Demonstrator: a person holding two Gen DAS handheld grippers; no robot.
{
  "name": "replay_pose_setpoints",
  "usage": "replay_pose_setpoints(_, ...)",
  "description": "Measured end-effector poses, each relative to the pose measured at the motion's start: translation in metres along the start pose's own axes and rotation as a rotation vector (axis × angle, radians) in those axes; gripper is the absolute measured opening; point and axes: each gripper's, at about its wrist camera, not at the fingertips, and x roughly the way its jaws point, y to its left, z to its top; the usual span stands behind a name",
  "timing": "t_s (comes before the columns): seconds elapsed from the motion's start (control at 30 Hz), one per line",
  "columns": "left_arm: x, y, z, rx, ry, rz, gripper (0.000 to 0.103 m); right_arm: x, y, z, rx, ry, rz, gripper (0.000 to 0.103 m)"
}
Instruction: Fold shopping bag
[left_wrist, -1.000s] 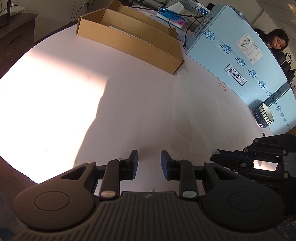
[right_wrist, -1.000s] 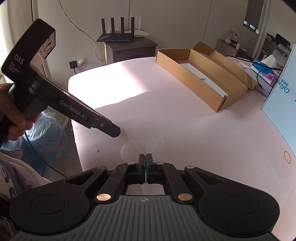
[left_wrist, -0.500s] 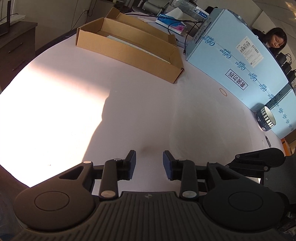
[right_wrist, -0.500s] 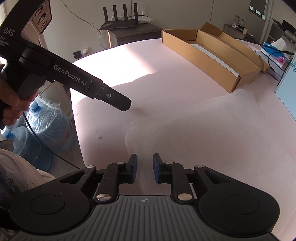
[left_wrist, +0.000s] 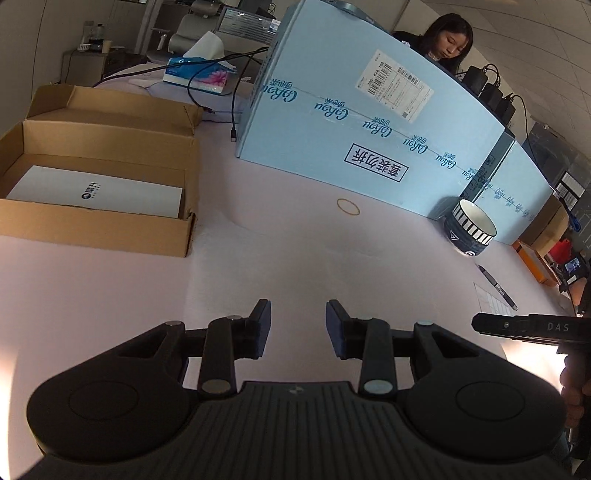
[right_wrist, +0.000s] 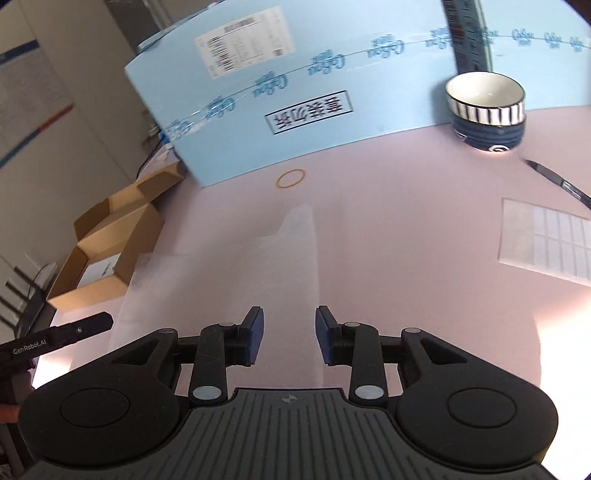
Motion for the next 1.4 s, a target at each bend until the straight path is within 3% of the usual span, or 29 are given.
replay_pose_setpoints(0.13,0.033,-0.001,0.009,0.025,0.037,0.086,0.030,0.002,-0.018,0.009,0.074,-0.031,0.007,0.041)
replay_pose_setpoints(0.3,0.048,0.007,0.008,0.031,0.068,0.148,0.030,0.031,-0.024,0.024,0.097,0.014,0.039,0.043)
replay_pose_setpoints(0.43,0.053,0.006,0.005,0.045,0.078,0.175,0.031,0.059,-0.021,0.034,0.092,0.056,0.075,0.054)
replay_pose_setpoints(0.63,0.051,0.000,0.007,0.008,0.088,0.193,0.031,0.088,-0.017,0.038,0.056,0.118,0.091,0.053)
replay_pose_setpoints(0.7,0.048,-0.003,0.007,-0.002,0.091,0.193,0.031,0.089,-0.014,0.040,0.017,0.138,0.098,0.046)
replay_pose_setpoints(0.77,0.046,-0.010,0.005,-0.005,0.098,0.185,0.031,0.092,-0.014,0.040,0.001,0.166,0.118,0.026)
replay_pose_setpoints(0.83,0.044,-0.018,0.003,0.001,0.110,0.173,0.033,0.096,-0.014,0.037,-0.007,0.205,0.148,0.014)
replay_pose_setpoints(0.93,0.045,-0.032,-0.003,0.061,0.130,0.171,0.042,0.094,-0.014,0.033,-0.019,0.212,0.152,0.003)
replay_pose_setpoints(1.1,0.040,-0.047,-0.009,0.100,0.151,0.162,0.043,0.073,-0.009,0.036,-0.121,0.162,0.070,0.000)
replay_pose_setpoints(1.4,0.052,-0.083,-0.020,0.152,0.194,0.104,0.047,0.052,-0.039,0.060,-0.271,0.127,-0.025,0.000)
